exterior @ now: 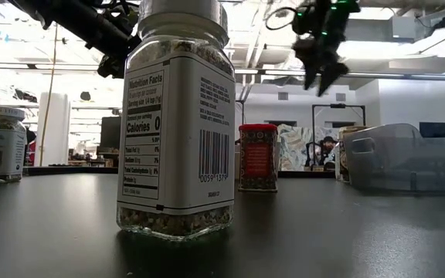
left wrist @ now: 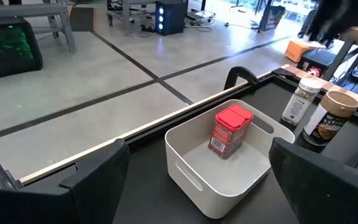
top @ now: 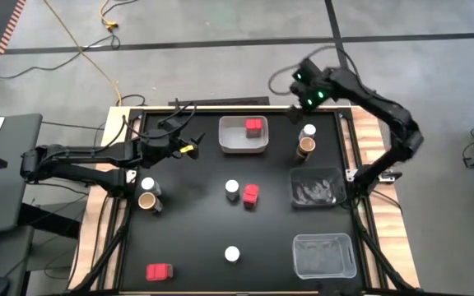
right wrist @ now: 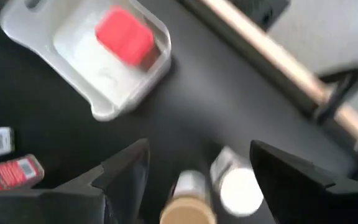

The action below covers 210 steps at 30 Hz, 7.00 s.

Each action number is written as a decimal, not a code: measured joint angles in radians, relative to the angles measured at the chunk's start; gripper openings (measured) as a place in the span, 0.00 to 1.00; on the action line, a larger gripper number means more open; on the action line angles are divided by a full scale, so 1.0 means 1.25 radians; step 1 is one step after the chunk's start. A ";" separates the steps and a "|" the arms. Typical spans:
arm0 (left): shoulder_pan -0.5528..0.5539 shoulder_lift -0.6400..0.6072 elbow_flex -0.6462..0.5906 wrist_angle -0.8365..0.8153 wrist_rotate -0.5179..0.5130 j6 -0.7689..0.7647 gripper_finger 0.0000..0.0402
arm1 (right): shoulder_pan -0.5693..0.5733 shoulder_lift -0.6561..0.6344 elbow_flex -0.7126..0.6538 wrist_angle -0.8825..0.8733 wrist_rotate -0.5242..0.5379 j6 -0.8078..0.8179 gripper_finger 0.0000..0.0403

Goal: Sort spices by type
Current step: Put the top golden seasoning bottle into the black bin

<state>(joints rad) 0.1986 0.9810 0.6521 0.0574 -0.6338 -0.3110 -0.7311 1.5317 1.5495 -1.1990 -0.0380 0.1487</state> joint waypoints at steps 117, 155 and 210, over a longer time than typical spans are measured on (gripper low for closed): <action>0.000 0.000 0.000 -0.054 0.000 0.000 0.92 | 0.169 -0.217 -0.529 0.202 0.137 0.281 0.75; -0.016 0.000 0.000 -0.053 0.000 -0.042 0.92 | 0.767 -0.523 -0.545 -0.155 0.233 0.700 0.75; -0.016 0.000 0.000 -0.054 0.000 -0.042 0.92 | 0.686 -0.526 -0.686 0.003 0.207 0.383 0.75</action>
<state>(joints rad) 0.1780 0.9810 0.6524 -0.0105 -0.6338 -0.3632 0.1265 0.8742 0.6918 -1.1957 0.2207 0.6273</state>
